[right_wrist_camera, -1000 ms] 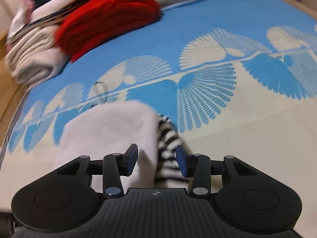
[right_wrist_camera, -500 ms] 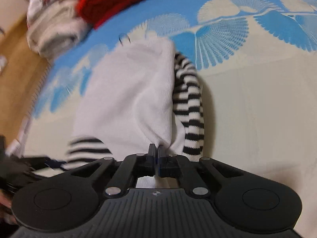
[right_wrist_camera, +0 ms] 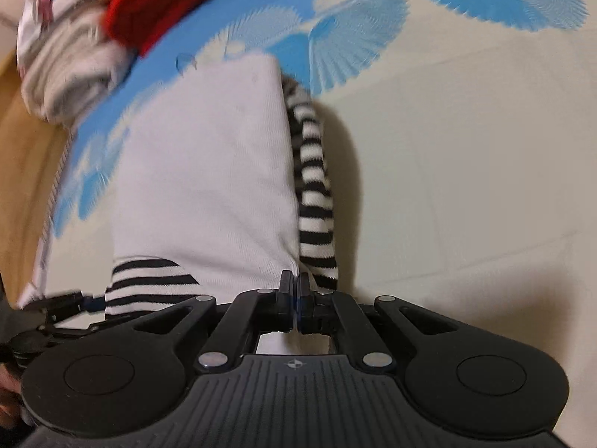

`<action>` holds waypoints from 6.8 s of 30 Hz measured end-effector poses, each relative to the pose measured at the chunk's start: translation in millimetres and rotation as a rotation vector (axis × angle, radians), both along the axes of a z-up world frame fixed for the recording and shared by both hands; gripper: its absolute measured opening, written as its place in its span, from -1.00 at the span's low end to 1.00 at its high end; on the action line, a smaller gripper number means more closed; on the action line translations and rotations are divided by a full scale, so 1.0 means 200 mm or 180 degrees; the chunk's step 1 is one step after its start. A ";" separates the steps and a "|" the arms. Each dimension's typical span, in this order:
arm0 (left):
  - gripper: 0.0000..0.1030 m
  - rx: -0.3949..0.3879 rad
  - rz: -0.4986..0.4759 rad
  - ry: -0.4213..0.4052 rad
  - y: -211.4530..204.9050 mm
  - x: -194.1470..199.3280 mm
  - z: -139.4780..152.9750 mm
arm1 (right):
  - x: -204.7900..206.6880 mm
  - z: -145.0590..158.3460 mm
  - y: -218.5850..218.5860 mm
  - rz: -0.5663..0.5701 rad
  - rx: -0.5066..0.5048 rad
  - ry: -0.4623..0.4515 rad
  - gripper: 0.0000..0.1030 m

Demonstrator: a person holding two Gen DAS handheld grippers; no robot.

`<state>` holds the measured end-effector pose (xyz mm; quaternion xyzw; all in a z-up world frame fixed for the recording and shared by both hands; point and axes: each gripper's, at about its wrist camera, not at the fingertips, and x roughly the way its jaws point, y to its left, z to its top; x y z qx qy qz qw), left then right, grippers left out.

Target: Fold small clothes

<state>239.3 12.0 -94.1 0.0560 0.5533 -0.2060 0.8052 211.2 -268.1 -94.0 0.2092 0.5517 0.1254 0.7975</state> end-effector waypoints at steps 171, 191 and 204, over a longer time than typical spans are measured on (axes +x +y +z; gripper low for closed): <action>0.99 -0.0014 0.1417 -0.1491 0.01 -0.78 0.53 | -0.74 0.64 0.26 -0.0266 -0.1111 -0.1982 0.93; 0.99 -0.0037 0.1409 -0.1494 0.01 -0.78 0.53 | -0.75 0.65 0.29 -0.0243 -0.1115 -0.2003 0.93; 0.99 -0.0040 0.1376 -0.1513 0.01 -0.78 0.53 | -0.75 0.64 0.29 -0.0184 -0.1108 -0.2019 0.93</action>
